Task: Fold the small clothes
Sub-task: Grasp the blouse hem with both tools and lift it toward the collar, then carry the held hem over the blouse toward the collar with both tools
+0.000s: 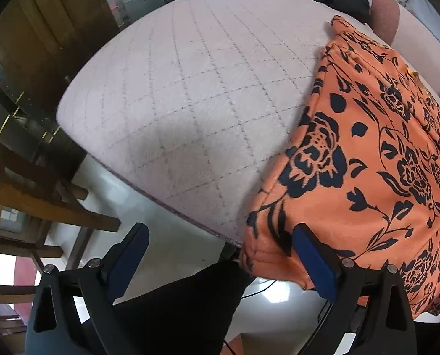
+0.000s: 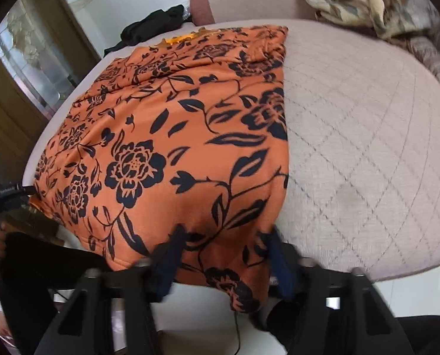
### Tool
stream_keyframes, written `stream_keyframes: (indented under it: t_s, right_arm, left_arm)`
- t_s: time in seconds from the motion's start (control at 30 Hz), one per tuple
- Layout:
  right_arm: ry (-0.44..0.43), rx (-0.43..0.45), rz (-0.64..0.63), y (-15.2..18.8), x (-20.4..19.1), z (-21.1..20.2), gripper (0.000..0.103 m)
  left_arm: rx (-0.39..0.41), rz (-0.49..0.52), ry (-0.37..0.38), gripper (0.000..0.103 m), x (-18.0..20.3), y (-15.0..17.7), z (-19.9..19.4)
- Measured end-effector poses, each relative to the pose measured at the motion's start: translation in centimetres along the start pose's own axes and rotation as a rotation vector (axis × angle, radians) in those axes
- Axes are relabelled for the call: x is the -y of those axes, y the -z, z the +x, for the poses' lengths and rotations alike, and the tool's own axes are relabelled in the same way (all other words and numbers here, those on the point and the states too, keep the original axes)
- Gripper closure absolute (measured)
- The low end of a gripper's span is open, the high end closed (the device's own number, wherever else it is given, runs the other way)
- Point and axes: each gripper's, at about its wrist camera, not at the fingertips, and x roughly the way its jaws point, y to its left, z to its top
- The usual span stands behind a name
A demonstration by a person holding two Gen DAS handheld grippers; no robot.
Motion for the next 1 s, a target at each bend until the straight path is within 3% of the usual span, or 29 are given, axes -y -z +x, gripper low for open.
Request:
stream_keyframes:
  t_s: [0.03, 0.07, 0.1, 0.17, 0.27, 0.37, 0.47, 0.53, 0.6, 0.7, 0.83, 1.0]
  right_arm:
    - [-0.008, 0.012, 0.000, -0.1, -0.1, -0.1, 0.076]
    - [-0.017, 0.019, 0.001, -0.2, -0.1, -0.2, 0.081]
    - [-0.016, 0.028, -0.001, -0.2, -0.3, -0.3, 0.083]
    - [0.011, 0.034, -0.021, -0.3, -0.7, -0.1, 0.083]
    - [0.018, 0.022, -0.016, -0.5, -0.7, 0.3, 0.082]
    - [0.016, 0.005, 0.003, -0.7, -0.6, 0.5, 0.080]
    - [0.017, 0.001, 0.005, -0.7, -0.6, 0.5, 0.080]
    - [0.023, 0.006, -0.006, -0.7, -0.7, 0.6, 0.079]
    - [0.022, 0.011, -0.015, -0.7, -0.7, 0.7, 0.079]
    - [0.029, 0.027, -0.037, -0.5, -0.8, 0.4, 0.085]
    - [-0.005, 0.046, -0.018, -0.4, -0.5, -0.3, 0.090]
    - [-0.177, 0.105, 0.126, -1.6, 1.3, -2.5, 0.090]
  left_arm:
    - [-0.002, 0.007, 0.008, 0.027, 0.1, -0.1, 0.1]
    - [-0.014, 0.023, 0.027, 0.048, 0.5, -0.1, 0.4]
    - [-0.017, 0.030, 0.063, 0.062, 0.7, -0.1, 0.5]
    - [-0.012, 0.038, 0.088, 0.070, 1.1, 0.0, 0.3]
    - [-0.016, 0.043, 0.101, 0.068, 1.0, 0.1, 0.2]
    - [-0.035, 0.010, 0.088, 0.041, 0.1, -0.1, 0.4]
    - [-0.048, 0.019, 0.111, 0.040, -0.1, 0.1, 0.6]
    - [-0.050, 0.042, 0.114, 0.048, 0.1, 0.5, 0.9]
    - [-0.068, 0.049, 0.156, 0.080, 0.5, 0.7, 1.1]
    - [-0.055, 0.052, 0.160, 0.093, 1.0, 1.0, 0.7]
    - [-0.041, 0.016, 0.223, 0.095, 0.6, 1.0, -0.4]
    - [0.020, 0.063, 0.334, 0.095, 1.3, -0.7, -4.5]
